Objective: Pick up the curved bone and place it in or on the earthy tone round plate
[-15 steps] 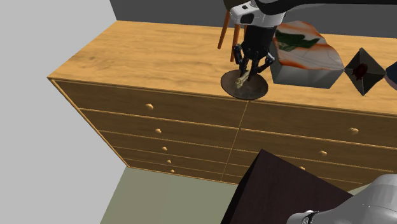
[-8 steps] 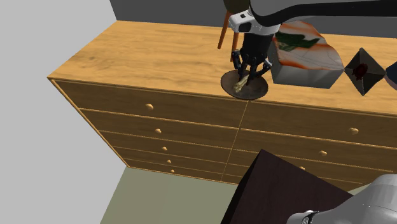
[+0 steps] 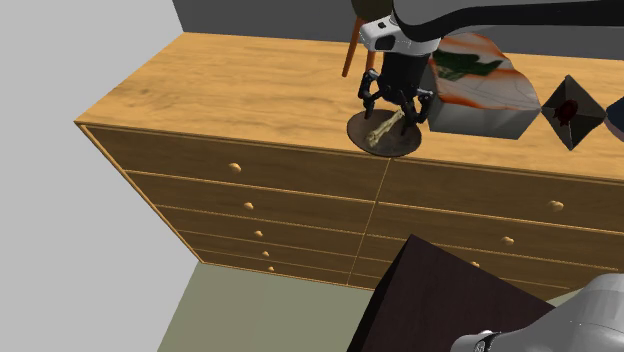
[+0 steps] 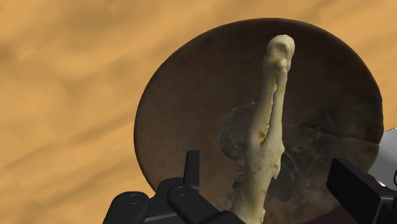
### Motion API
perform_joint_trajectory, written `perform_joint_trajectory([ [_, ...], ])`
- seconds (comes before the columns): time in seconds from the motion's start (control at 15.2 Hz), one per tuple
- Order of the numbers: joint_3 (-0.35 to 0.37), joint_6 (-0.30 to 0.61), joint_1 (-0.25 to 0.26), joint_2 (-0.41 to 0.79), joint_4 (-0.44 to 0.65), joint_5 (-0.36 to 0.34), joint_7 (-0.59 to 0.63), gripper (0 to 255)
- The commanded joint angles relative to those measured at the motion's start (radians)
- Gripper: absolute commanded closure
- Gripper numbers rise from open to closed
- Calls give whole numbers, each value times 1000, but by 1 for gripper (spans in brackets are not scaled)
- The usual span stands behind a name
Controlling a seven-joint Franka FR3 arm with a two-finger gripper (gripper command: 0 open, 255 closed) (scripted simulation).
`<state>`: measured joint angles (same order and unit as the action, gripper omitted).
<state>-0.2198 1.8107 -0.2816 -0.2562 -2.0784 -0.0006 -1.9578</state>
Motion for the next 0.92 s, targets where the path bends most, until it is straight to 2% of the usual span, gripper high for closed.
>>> perform_joint_trajectory([
  [0.0,0,0,0,0,0,0,0,0],
  [0.07,0,0,0,0,0,0,0,0],
  [0.33,-1,-127,0,6,133,1,-1,0],
  [0.86,-1,-127,0,6,133,1,-1,0],
])
